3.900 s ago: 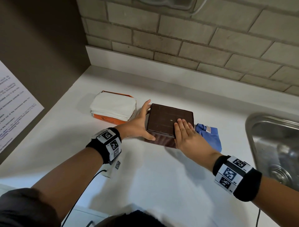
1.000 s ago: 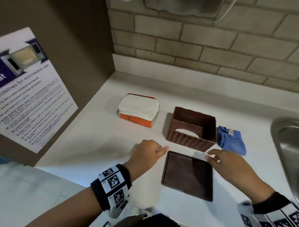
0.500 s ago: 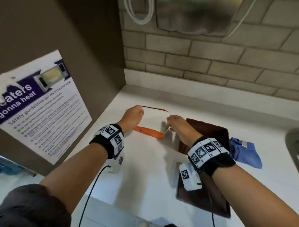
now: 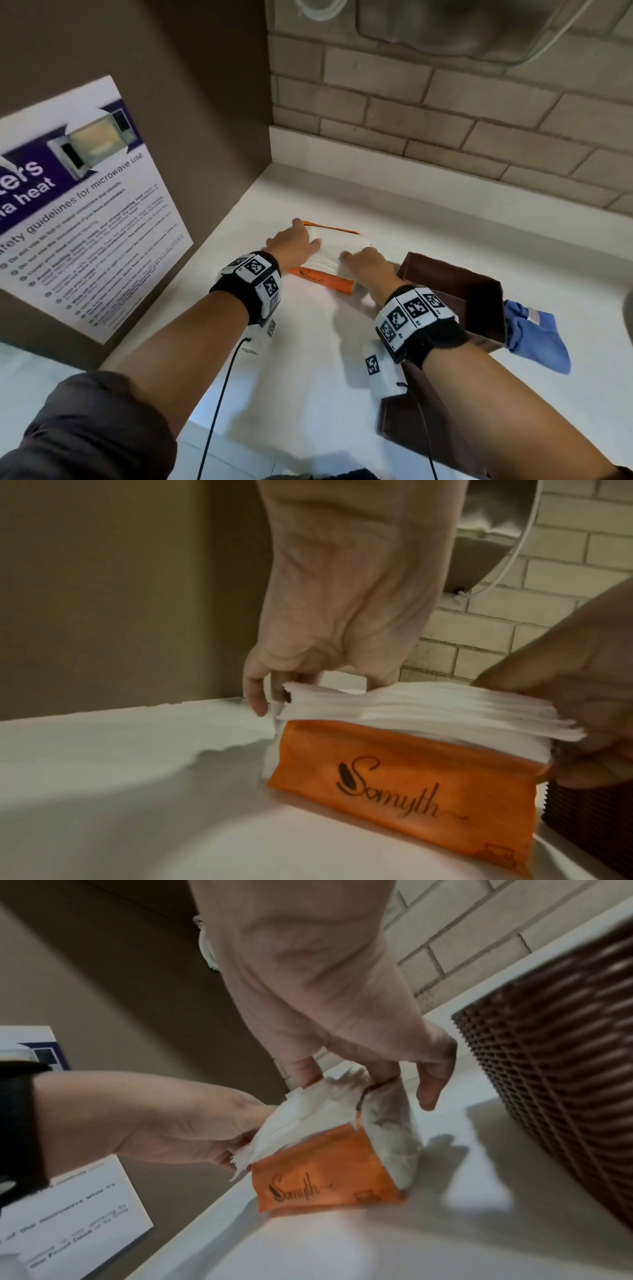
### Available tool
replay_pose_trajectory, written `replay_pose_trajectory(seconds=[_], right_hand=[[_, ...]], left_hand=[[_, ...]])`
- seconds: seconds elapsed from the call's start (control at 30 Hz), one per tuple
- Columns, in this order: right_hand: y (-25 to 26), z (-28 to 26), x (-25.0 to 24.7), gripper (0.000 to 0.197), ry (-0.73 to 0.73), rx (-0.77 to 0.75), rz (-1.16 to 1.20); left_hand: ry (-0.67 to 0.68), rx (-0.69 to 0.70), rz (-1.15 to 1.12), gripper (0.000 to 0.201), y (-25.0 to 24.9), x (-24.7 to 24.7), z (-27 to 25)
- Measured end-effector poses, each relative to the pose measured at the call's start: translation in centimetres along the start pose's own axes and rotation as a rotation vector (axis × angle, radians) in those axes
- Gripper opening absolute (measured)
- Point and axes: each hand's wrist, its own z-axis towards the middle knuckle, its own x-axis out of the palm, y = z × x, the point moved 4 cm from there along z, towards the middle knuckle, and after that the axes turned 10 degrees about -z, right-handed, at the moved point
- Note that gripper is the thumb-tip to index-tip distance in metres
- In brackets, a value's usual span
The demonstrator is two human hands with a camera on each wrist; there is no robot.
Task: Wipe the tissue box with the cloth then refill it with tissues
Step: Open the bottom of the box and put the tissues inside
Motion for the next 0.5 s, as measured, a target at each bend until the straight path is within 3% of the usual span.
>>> replay_pose_trajectory(seconds=[0.2,0.3,0.43,0.5], right_hand=[[-0.3,0.3,-0.1,0.024,0.023,-0.014,0.170],[-0.5,0.0,-0.1,0.030,0.072,-0.012,0.356],[-0.6,-0.6,-0.4,0.041,0.102,0.003,0.428],[-0.8,-0.9,-0.4,0.038,0.149,0.019,0.464]], left_hand=[[0.059,-0.054,0.020,0.067,0.4,-0.3,-0.3],[0.093,-0.081,-0.057,0.077,0.9,-0.5,-0.4],[0.083,-0.101,-0.167,0.064,1.2,-0.9,-0.5],[0.073,-0.107,-0.195,0.067,1.1,-1.1,-0.7]])
